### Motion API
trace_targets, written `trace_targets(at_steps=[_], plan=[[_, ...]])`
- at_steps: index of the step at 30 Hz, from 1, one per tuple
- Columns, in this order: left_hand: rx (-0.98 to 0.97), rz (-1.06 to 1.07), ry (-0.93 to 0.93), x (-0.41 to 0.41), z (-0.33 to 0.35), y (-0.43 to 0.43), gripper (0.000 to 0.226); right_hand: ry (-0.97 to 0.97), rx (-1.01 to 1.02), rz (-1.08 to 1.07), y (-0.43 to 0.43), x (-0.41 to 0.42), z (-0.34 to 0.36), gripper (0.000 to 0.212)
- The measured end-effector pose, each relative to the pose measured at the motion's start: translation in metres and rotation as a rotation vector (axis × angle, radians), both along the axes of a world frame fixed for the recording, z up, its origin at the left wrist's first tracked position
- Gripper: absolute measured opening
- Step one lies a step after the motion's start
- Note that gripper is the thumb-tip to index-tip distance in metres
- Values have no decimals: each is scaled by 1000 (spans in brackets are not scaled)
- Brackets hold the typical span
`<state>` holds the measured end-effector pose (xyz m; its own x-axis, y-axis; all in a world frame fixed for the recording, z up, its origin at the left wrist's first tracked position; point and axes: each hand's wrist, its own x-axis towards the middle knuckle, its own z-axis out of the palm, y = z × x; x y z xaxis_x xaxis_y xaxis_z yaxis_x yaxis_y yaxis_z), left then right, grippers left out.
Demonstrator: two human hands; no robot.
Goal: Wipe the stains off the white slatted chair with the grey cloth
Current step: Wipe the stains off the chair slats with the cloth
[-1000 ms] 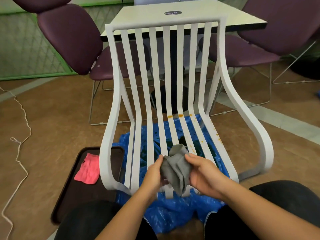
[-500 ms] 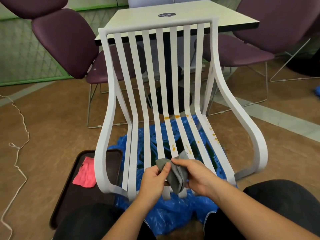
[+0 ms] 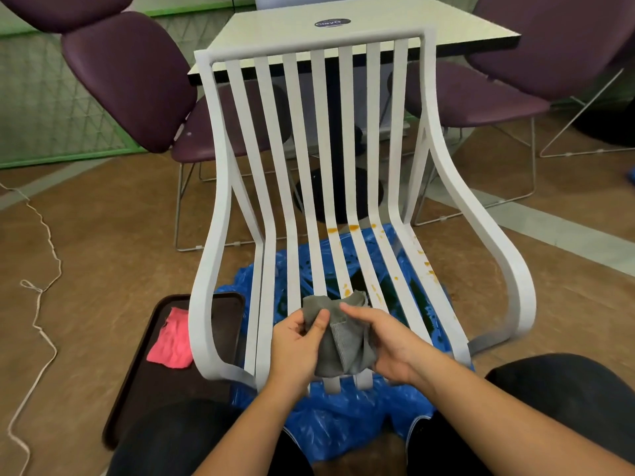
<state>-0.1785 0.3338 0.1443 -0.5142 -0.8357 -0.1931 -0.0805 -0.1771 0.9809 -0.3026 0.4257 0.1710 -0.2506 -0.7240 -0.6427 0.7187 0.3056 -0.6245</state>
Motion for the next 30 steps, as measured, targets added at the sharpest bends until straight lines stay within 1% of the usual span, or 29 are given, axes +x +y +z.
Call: trace_targets(at_steps=[3,7,9,11,12,14,19,23,26,28,30], plan=[[7,-27,0,1,-1,-1,14,-2,22,32,0,1,-3,36],[58,41,8,1,-3,-6,14,42,25,-37,0,-4,-5,29],[83,68,17,0,-3,-9,17,-20,-10,-51,1,-6,-3,25],[109,71,27,-2,-3,-10,19,-164,-60,-74,2,-3,0,18],[117,65,32,-2,-3,-10,19,-220,-75,-83,2,-2,1,19],[123,51,36,-3,-4,-8,18,-269,-63,-63,1,4,-1,32],[81,34,13,-2,-9,-12,19,-277,-9,2,0,18,-5,52],[83,-41,5,-2,-8,-11,18,-309,3,36,2,14,-2,50],[77,-90,6,-2,-9,-9,16,-261,39,36,4,11,-4,48],[79,-97,-8,-3,-10,-9,17,-241,49,3,4,8,-5,45],[72,-74,-43,-4,-12,-12,19,-274,39,-69,4,5,-7,50]])
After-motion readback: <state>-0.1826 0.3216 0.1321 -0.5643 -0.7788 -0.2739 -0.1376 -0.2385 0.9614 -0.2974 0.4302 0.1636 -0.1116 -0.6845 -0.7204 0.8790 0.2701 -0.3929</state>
